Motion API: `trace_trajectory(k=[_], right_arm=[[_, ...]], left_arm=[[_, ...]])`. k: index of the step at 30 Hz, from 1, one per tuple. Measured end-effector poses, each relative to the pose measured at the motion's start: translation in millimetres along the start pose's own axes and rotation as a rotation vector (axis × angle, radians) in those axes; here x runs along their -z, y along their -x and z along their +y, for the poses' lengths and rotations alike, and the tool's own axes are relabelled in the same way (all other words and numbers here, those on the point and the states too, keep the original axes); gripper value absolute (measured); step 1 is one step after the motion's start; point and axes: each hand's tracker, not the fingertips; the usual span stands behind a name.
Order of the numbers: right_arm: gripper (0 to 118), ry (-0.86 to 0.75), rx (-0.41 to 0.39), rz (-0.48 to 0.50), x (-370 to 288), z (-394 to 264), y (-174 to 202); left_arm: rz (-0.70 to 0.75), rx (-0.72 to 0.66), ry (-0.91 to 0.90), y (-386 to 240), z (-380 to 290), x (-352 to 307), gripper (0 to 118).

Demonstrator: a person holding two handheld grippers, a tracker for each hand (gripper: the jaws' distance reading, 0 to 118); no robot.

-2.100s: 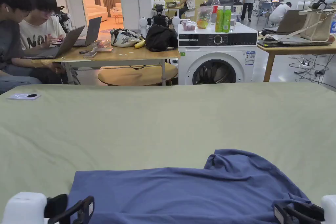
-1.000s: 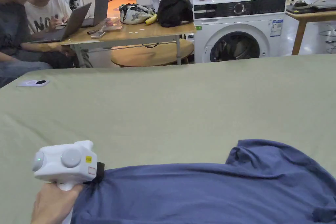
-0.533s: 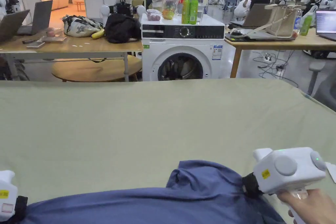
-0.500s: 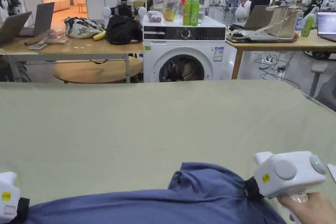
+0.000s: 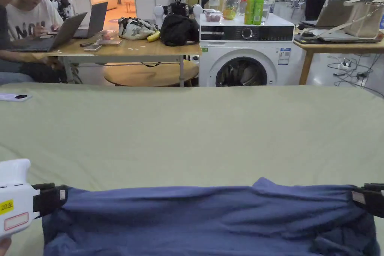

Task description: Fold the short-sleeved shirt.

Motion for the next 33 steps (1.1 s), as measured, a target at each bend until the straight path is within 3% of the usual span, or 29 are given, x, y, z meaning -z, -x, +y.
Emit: trace_trajectory(k=[6,12,13,14,15,16,17,19,27,30,33], right_arm=[[0,0.038,0.058,0.002,-62,-85,6],[0,0.115,0.102,-0.017,-50,-138,10],[0,0.112,0.107,-0.019,-49,-143,10],[3,0.113,0.108,-0.017,-48,-146,11],[27,0.121,0.102,-0.021,-45,-146,12],[48,0.116,0.081,-0.038,-47,-148,15],[56,0.088,0.053,-0.060,-50,-148,17],[56,0.029,0.013,-0.073,-60,-140,21],[57,-0.264,-0.051,0.056,-78,-63,88],[57,-0.285,-0.069,0.069,-63,-46,117],[50,-0.294,-0.061,0.105,-41,-43,133]], left_arm=[[-0.015,0.020,0.106,8,-78,-60,0],[-0.004,-0.046,0.156,21,-136,-46,0],[0.000,-0.076,0.153,26,-140,-43,3],[-0.005,-0.116,0.156,30,-143,-41,15],[-0.001,-0.154,0.143,32,-144,-40,36],[0.004,-0.168,0.112,31,-143,-44,49],[0.014,-0.166,0.096,30,-140,-47,55],[0.016,-0.130,0.021,20,-126,-60,55],[0.021,0.225,-0.347,-85,-50,-100,55],[0.008,0.268,-0.442,-105,-40,-96,55],[-0.032,0.229,-0.404,-122,-35,-88,54]])
